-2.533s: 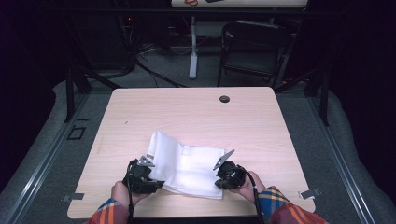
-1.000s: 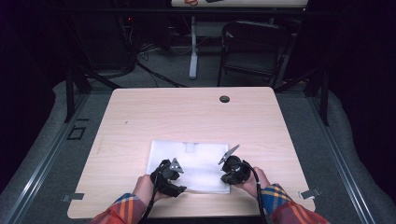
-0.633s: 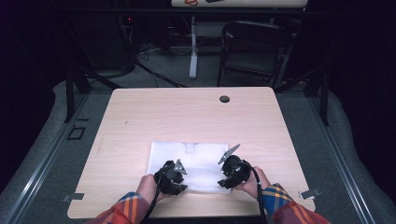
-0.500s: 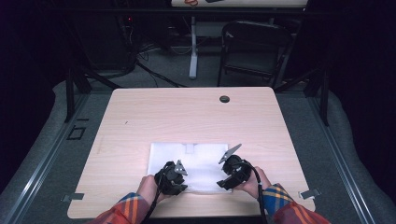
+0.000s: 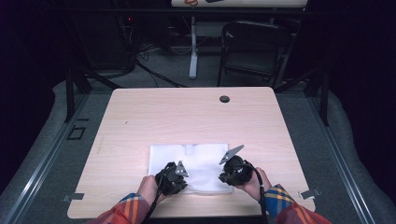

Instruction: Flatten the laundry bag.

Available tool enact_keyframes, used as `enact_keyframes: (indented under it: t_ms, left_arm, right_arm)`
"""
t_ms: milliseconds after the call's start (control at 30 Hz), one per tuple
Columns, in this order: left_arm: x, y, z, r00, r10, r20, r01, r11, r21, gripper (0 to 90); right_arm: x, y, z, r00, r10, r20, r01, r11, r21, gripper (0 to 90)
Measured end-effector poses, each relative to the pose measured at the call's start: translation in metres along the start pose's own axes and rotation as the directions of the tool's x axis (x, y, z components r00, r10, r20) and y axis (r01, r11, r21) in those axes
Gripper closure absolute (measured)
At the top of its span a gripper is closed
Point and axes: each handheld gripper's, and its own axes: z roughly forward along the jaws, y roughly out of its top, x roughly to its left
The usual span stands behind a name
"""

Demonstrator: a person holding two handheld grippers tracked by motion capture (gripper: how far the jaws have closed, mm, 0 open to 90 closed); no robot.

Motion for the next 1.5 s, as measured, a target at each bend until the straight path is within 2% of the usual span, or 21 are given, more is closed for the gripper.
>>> enact_keyframes:
  t_ms: [167,333,400,600,700,767,900,1000,1100,1233,1400,1500]
  left_arm:
    - [0.002,0.001,-0.004,0.9998,-0.021,0.0,0.021,0.9993,-0.03,86.3]
    - [0.002,0.004,-0.009,0.9994,-0.031,-0.013,0.03,0.9972,-0.068,86.2]
    - [0.002,0.005,-0.01,0.9992,-0.037,-0.014,0.036,0.9961,-0.081,86.2]
    - [0.002,0.007,-0.014,0.9989,-0.037,-0.028,0.034,0.9941,-0.103,86.3]
    - [0.003,0.007,-0.014,0.9985,-0.046,-0.031,0.042,0.9922,-0.117,86.5]
    - [0.003,0.007,-0.014,0.9987,-0.042,-0.027,0.038,0.9921,-0.119,86.6]
    - [0.002,0.009,-0.014,0.9996,-0.017,-0.023,0.014,0.9926,-0.12,86.9]
    - [0.002,0.009,-0.013,0.9996,-0.016,-0.021,0.013,0.993,-0.117,86.9]
    - [0.001,0.009,-0.014,0.9996,-0.019,-0.023,0.016,0.9923,-0.123,86.9]
    - [0.002,0.009,-0.014,0.9987,-0.043,-0.028,0.039,0.9902,-0.134,86.8]
    - [0.003,0.009,-0.014,0.9981,-0.052,-0.032,0.048,0.9919,-0.118,86.4]
    - [0.004,0.01,-0.017,0.9981,-0.057,-0.02,0.055,0.9919,-0.115,86.6]
  right_arm:
    - [0.01,0.003,-0.005,0.9992,-0.039,-0.012,0.039,0.999,-0.024,90.0]
    - [0.023,0.007,0.0,0.9959,-0.083,-0.037,0.081,0.996,-0.043,90.0]
    - [0.029,0.009,0.003,0.9927,-0.111,-0.049,0.109,0.994,-0.028,90.0]
    - [0.042,0.011,0.02,0.9861,-0.153,-0.065,0.154,0.988,0.003,90.0]
    - [0.044,0.011,0.026,0.9842,-0.173,-0.036,0.175,0.984,0.032,90.0]
    - [0.044,0.013,0.03,0.9846,-0.175,-0.007,0.175,0.984,0.032,90.0]
    - [0.042,0.015,0.034,0.9871,-0.159,0.018,0.159,0.987,0.014,90.0]
    - [0.039,0.016,0.039,0.9892,-0.143,0.029,0.143,0.99,0.008,90.0]
    - [0.038,0.017,0.045,0.9875,-0.149,0.051,0.148,0.989,0.026,90.0]
    - [0.038,0.016,0.051,0.9883,-0.146,0.042,0.145,0.989,0.033,90.0]
    - [0.036,0.016,0.051,0.9888,-0.146,0.032,0.145,0.989,0.034,90.0]
    - [0.037,0.016,0.051,0.9888,-0.147,0.023,0.147,0.989,0.034,90.0]
